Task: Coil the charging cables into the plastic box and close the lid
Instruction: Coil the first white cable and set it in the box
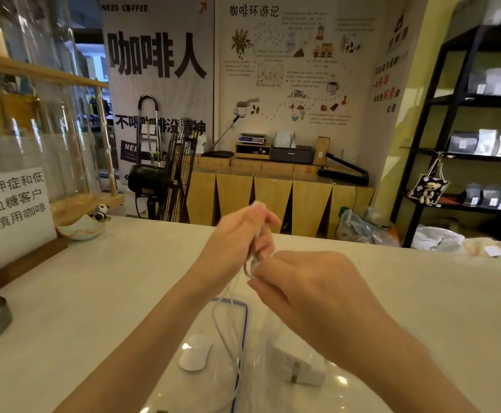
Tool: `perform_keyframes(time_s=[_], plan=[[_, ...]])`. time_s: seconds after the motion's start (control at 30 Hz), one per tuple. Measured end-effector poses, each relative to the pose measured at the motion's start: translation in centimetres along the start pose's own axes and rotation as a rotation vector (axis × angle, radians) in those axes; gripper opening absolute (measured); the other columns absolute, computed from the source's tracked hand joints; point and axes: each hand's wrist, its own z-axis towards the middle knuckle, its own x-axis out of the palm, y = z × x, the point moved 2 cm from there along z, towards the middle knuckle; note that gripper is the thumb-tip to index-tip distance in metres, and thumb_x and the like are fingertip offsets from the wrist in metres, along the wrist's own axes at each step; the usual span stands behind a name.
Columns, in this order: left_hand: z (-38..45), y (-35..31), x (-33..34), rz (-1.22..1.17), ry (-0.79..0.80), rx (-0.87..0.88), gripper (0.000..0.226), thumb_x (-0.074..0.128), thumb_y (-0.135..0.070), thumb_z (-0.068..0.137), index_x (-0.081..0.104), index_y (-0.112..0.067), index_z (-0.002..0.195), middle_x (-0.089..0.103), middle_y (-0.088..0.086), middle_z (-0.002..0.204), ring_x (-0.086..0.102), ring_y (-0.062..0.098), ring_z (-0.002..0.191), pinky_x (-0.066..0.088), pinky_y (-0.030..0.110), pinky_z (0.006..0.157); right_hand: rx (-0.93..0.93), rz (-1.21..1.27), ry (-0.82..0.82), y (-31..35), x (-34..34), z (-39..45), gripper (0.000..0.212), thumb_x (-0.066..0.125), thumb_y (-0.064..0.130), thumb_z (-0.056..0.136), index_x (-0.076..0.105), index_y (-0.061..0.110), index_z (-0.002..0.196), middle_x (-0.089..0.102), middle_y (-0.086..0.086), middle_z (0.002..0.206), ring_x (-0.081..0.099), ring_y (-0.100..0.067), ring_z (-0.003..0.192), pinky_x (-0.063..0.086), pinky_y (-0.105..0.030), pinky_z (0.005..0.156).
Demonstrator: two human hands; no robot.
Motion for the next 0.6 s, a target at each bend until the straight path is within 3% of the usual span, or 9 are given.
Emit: perform_keyframes(time_s=[0.03, 0.1, 0.2, 0.37, 0.5, 0.6], plan=[[-0.3, 0.0, 0.5, 0.087, 0.053, -0.008, 0.038, 0.031, -0.026, 0.097, 0.058, -0.014, 0.074, 0.052, -0.003, 0.055, 0.051, 0.008, 0.055, 0.045, 0.013, 0.051, -0.009, 0.034, -0.075, -0.6, 0.1, -0.2, 0.008, 0.074, 0.018, 0.072, 0.068, 0.014, 0.072, 0.066, 0.002, 0.057, 0.06, -0.011, 0.045, 0.047, -0.019, 0.042], [-0.7, -0.2, 1.3, 0.092, 0.194, -0.026, 0.04, 0.032, -0.023, 0.097, 0.057, -0.014, 0.068, 0.052, -0.003, 0.056, 0.05, 0.011, 0.053, 0.043, 0.017, 0.05, -0.044, 0.064, -0.154, -1.8, -0.1, -0.4, 0.01, 0.064, 0.022, 0.076, 0.07, 0.014, 0.077, 0.07, 0.001, 0.07, 0.064, -0.01, 0.063, 0.052, -0.019, 0.059], [-1.2, -1.1, 1.7, -0.115, 0.253, -0.172, 0.041, 0.04, -0.029, 0.086, 0.054, -0.014, 0.051, 0.043, -0.005, 0.041, 0.039, 0.008, 0.036, 0.035, 0.017, 0.038, -0.005, 0.126, -0.2, -2.7, -1.2, -0.1, 0.024, 0.05, 0.032, 0.081, 0.067, 0.015, 0.083, 0.066, -0.005, 0.095, 0.057, -0.014, 0.085, 0.05, -0.022, 0.069], [-1.3, -1.4, 1.8, -0.304, 0.31, -0.315, 0.049, 0.035, -0.053, 0.079, 0.051, -0.009, 0.063, 0.037, -0.003, 0.037, 0.033, 0.01, 0.033, 0.034, 0.018, 0.036, 0.024, 0.257, -0.232, -2.7, -0.7, 0.0, 0.023, 0.045, 0.032, 0.086, 0.06, 0.015, 0.087, 0.056, -0.008, 0.119, 0.058, -0.012, 0.08, 0.052, -0.023, 0.065], [-1.6, -1.8, 2.4, -0.299, 0.186, -0.335, 0.056, 0.033, -0.05, 0.086, 0.05, -0.011, 0.048, 0.037, -0.001, 0.033, 0.036, 0.009, 0.026, 0.035, 0.017, 0.033, 0.036, 0.29, -0.294, -2.9, -0.4, -0.1, 0.024, 0.047, 0.028, 0.086, 0.063, 0.011, 0.091, 0.06, -0.01, 0.115, 0.056, -0.013, 0.087, 0.047, -0.023, 0.076], [-1.8, -2.2, 2.6, -0.136, 0.022, -0.229, 0.067, 0.027, -0.045, 0.094, 0.047, -0.016, 0.036, 0.038, -0.003, 0.03, 0.037, 0.012, 0.029, 0.035, 0.019, 0.037, 0.025, 0.304, -0.322, -3.0, -0.3, -0.2, 0.022, 0.047, 0.029, 0.087, 0.06, 0.014, 0.096, 0.063, -0.009, 0.093, 0.058, -0.014, 0.076, 0.049, -0.025, 0.064]])
